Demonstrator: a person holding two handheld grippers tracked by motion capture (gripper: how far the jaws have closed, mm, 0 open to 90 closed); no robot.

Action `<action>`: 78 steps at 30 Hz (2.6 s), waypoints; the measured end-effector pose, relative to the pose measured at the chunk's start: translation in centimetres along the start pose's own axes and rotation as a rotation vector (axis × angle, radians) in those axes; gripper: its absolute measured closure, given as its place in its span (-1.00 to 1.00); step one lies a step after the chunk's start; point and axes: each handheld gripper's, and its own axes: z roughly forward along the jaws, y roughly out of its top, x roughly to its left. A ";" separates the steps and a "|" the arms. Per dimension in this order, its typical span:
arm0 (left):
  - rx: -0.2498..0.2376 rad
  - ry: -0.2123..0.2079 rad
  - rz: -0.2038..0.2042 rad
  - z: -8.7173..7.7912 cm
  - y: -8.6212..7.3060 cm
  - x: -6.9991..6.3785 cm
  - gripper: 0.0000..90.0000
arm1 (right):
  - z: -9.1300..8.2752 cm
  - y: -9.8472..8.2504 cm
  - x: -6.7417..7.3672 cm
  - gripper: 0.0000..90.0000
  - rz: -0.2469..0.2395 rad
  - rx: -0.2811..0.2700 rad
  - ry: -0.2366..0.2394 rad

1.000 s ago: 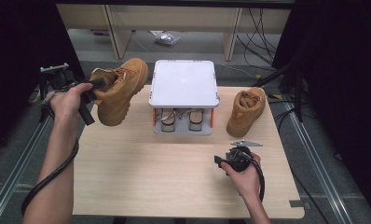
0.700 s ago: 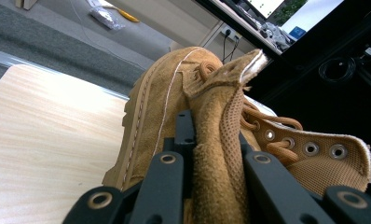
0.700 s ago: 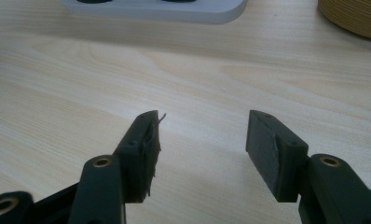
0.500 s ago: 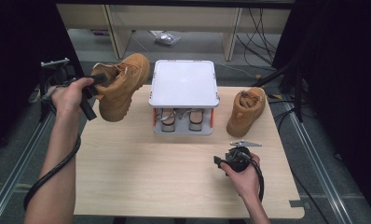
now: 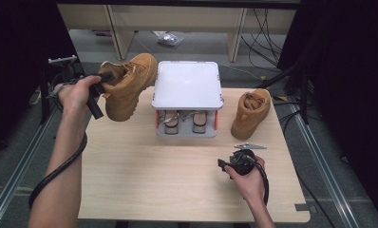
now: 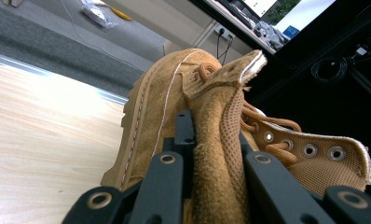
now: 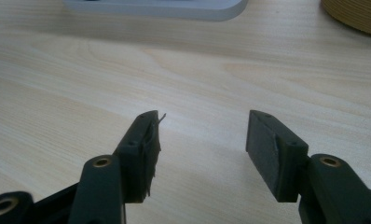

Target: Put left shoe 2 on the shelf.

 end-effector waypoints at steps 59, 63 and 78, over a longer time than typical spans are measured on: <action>0.063 -0.030 0.046 7.6 -0.5 -7.3 0.78 | 0.4 -0.2 0.3 0.00 0.029 0.025 0.019; 0.065 -0.028 0.039 8.0 -0.6 -7.6 0.78 | 0.6 -0.2 0.1 0.00 -0.012 0.010 0.021; 0.007 -0.050 0.014 9.2 -0.8 -7.1 0.51 | 0.5 -0.2 0.3 0.00 0.013 0.013 0.021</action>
